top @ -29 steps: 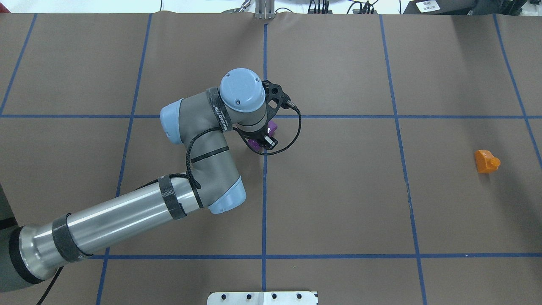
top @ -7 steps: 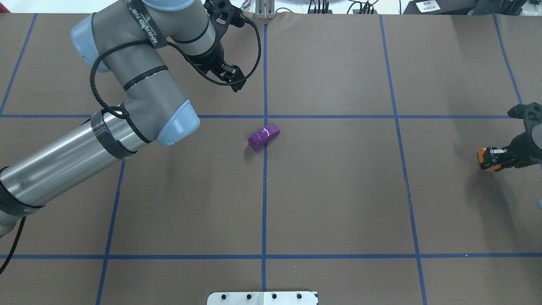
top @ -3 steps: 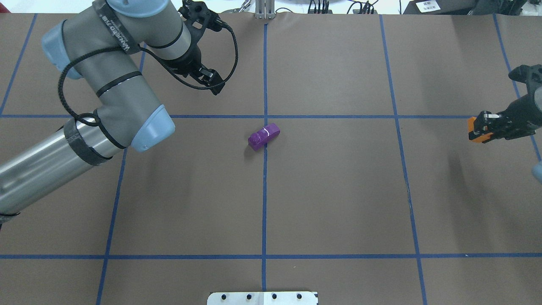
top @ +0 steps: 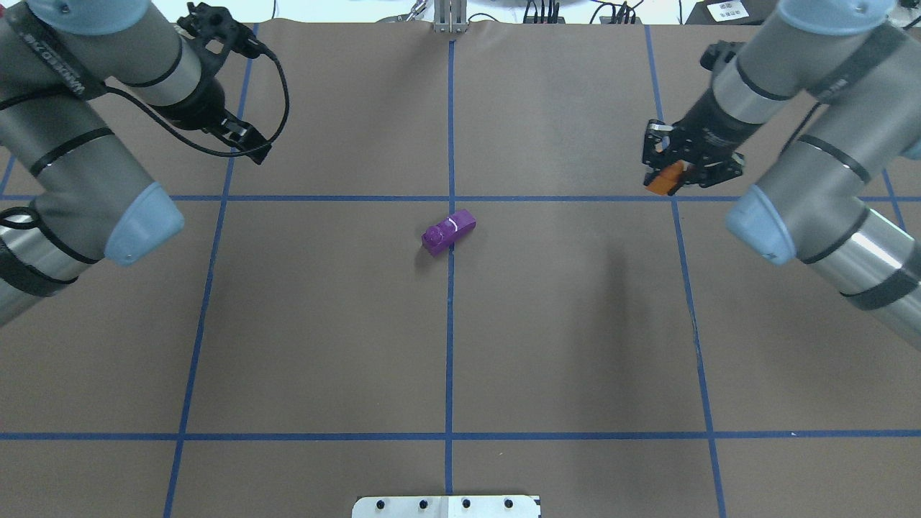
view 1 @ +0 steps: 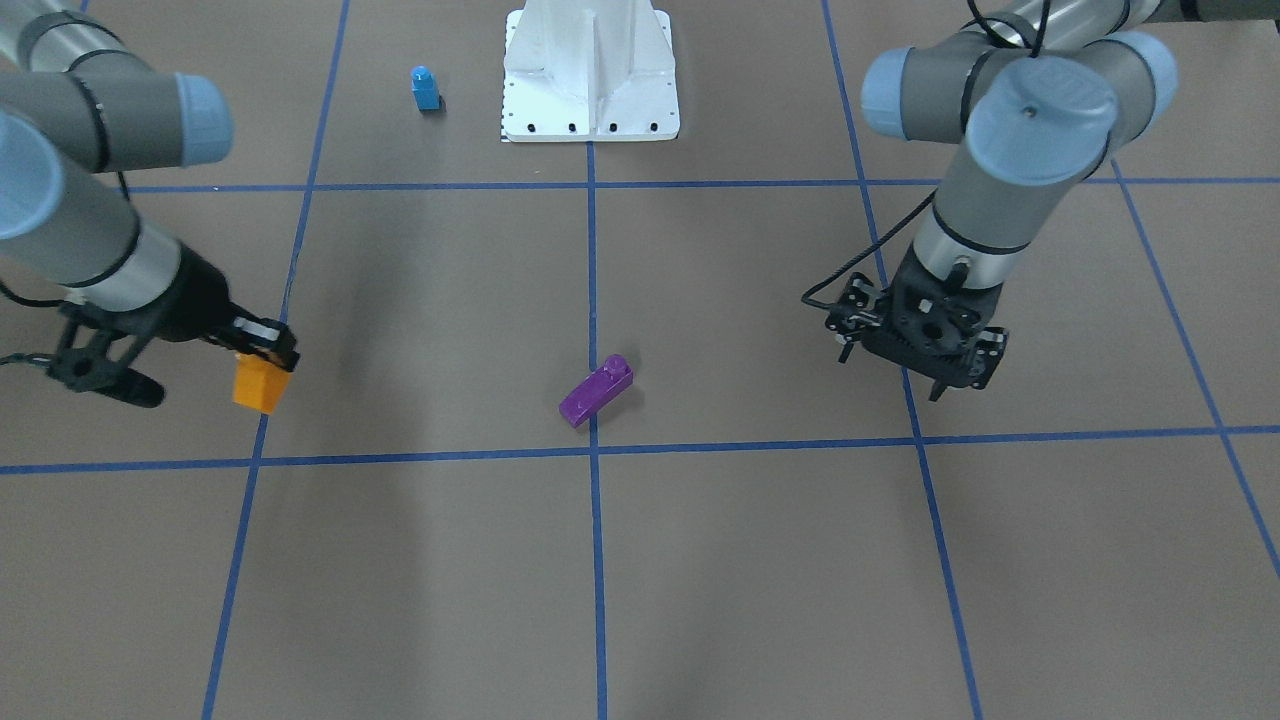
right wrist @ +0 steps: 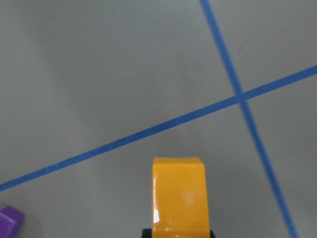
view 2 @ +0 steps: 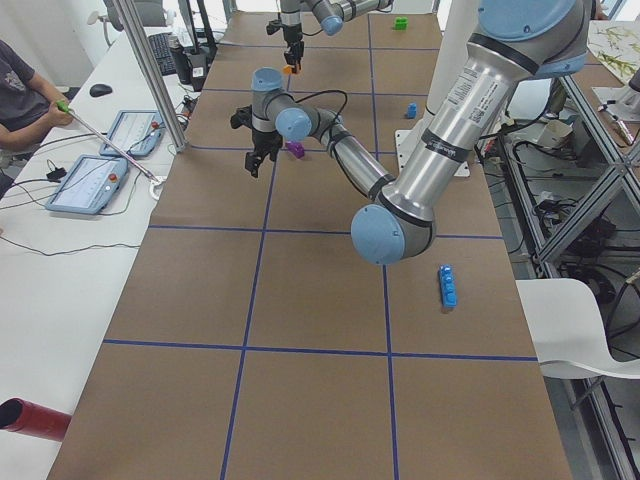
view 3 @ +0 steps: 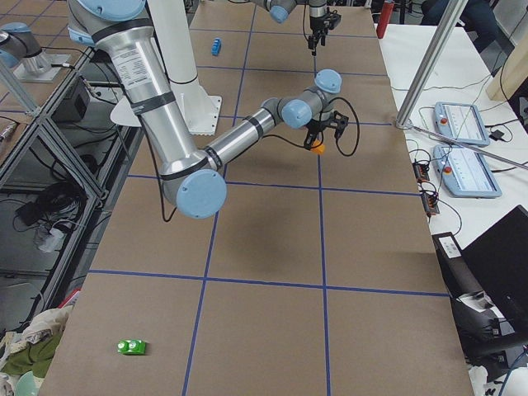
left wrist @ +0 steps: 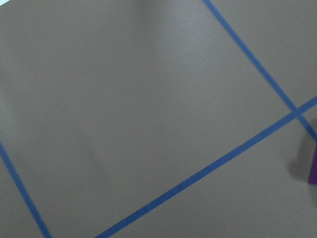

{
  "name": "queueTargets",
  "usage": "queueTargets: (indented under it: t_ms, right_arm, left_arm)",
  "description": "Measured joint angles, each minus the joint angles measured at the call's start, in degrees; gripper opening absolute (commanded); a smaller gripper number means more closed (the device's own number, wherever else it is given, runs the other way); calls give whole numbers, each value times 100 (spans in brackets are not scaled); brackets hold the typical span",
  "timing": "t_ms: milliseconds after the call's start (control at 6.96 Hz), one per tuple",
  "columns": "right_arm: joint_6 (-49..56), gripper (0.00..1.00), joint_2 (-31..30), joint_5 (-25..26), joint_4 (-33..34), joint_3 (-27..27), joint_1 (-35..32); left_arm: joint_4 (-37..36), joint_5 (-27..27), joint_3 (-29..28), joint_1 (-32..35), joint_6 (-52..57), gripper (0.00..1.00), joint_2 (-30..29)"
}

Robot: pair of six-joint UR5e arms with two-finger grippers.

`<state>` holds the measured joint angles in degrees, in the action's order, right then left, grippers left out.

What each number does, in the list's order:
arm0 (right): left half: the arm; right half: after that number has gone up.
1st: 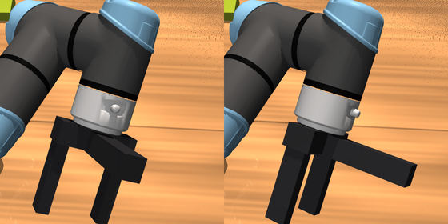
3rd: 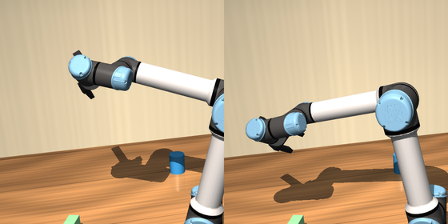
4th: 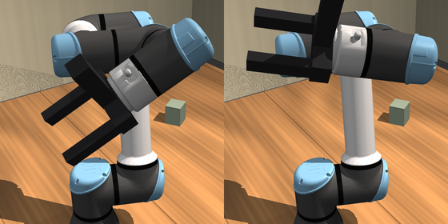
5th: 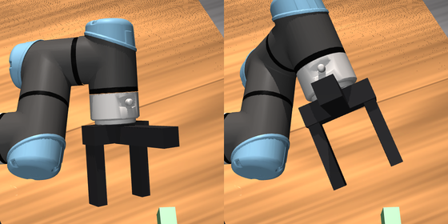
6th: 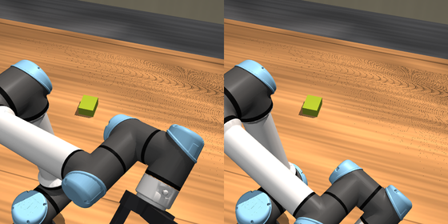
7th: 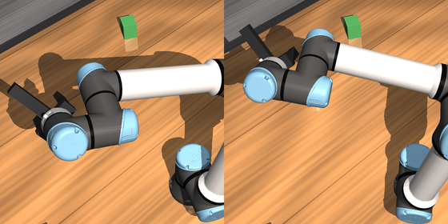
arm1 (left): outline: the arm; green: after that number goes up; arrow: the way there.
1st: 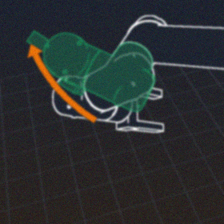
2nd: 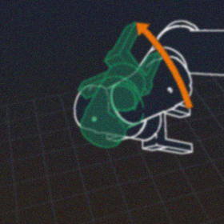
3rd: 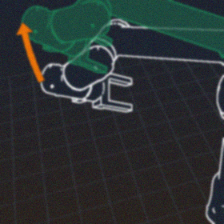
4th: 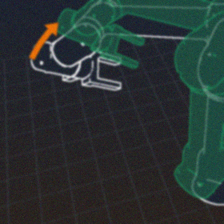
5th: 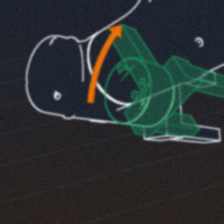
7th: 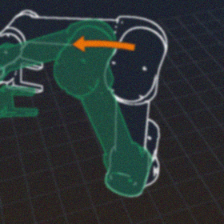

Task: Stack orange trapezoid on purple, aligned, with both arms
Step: 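Carry the orange trapezoid with the right gripper above the purple trapezoid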

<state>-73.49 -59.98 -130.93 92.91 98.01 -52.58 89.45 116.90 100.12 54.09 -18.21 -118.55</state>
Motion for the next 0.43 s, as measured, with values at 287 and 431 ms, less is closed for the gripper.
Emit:
queueTargets:
  t_ms: [287,431]
  right_arm:
    - [-1385,0,1349,469,357,-765,670]
    - [-1962,0,1858,781,379,-1152,965]
  left_arm:
    - [-68,242,214,654,1031,100,774]
    - [-69,540,237,998,1460,100,1075]
